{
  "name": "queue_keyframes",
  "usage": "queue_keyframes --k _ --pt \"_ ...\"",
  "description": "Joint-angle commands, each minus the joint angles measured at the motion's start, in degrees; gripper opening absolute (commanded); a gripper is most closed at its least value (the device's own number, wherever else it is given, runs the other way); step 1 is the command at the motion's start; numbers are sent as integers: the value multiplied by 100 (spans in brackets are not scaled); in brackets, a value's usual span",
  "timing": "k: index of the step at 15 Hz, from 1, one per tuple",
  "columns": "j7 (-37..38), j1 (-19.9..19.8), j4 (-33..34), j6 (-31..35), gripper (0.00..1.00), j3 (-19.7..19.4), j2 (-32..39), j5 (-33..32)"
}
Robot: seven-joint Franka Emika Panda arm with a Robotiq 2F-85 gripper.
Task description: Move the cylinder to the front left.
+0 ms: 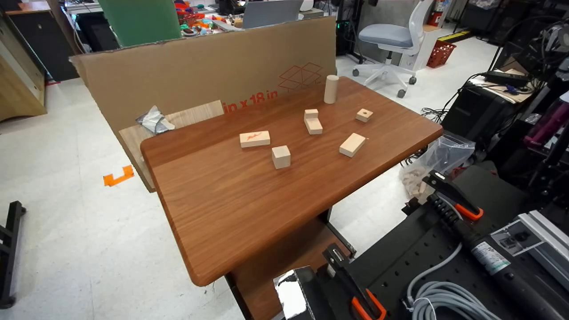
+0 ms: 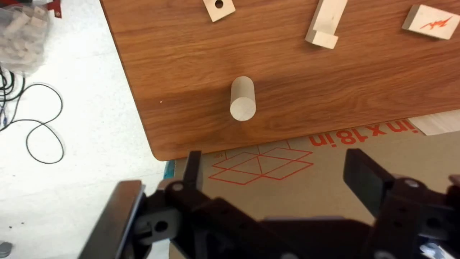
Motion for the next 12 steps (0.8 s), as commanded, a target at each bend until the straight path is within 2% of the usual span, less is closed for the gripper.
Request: queue_keyframes --k 1,7,12 --pt "238 -131 739 -79 100 200 741 -315" --pt "409 -141 1213 -164 100 233 1477 -685" --pt "406 -129 1341 -203 100 252 1864 -802"
